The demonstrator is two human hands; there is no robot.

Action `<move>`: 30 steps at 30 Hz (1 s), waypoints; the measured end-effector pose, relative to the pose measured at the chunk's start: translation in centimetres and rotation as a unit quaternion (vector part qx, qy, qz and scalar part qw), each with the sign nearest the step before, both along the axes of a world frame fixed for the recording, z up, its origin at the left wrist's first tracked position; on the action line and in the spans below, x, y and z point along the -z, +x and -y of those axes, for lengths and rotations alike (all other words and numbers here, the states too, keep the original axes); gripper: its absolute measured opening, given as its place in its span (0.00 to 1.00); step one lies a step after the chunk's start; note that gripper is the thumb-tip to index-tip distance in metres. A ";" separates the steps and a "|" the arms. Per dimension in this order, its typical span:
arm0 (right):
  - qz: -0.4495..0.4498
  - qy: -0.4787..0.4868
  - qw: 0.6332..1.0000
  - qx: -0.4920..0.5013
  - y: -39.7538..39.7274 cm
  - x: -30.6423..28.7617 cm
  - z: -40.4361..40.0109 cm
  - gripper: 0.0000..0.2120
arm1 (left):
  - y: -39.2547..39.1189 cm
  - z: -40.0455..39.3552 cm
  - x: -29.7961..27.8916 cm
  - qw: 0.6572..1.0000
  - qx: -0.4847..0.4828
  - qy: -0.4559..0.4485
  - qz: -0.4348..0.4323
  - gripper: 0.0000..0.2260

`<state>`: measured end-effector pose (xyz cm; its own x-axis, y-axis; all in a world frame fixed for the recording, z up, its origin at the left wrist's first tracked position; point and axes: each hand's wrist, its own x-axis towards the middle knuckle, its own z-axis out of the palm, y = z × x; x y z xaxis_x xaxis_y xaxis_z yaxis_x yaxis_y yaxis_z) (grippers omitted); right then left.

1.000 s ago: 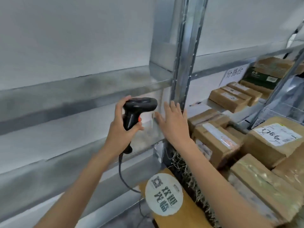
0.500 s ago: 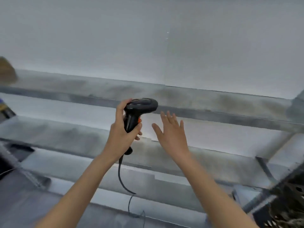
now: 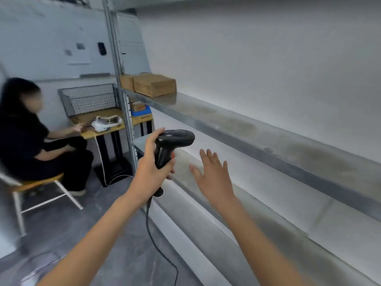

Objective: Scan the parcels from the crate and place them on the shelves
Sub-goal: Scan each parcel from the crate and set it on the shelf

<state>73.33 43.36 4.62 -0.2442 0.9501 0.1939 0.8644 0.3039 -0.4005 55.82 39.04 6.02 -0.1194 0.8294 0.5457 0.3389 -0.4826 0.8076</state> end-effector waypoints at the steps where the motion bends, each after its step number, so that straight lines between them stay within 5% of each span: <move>1: 0.000 0.000 1.000 -0.013 -2.1 0.0 -0.9 0.30 | -1.9 -0.3 0.0 1.000 -0.015 0.001 -0.002 0.38; 14: 0.003 -0.016 0.983 -0.181 -24.9 1.3 -8.3 0.29 | -22.9 -0.2 1.3 0.977 -0.210 -0.020 -0.019 0.39; 30: 0.020 -0.015 0.963 -0.269 -38.0 1.4 -23.2 0.31 | -32.8 -11.0 2.4 0.945 -0.326 -0.017 0.007 0.39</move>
<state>35.32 66.55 3.23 -0.7088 0.6896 0.1483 0.6003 0.7002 -0.3864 22.97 50.02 3.58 -0.6180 0.5943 0.5147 0.5451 -0.1479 0.8252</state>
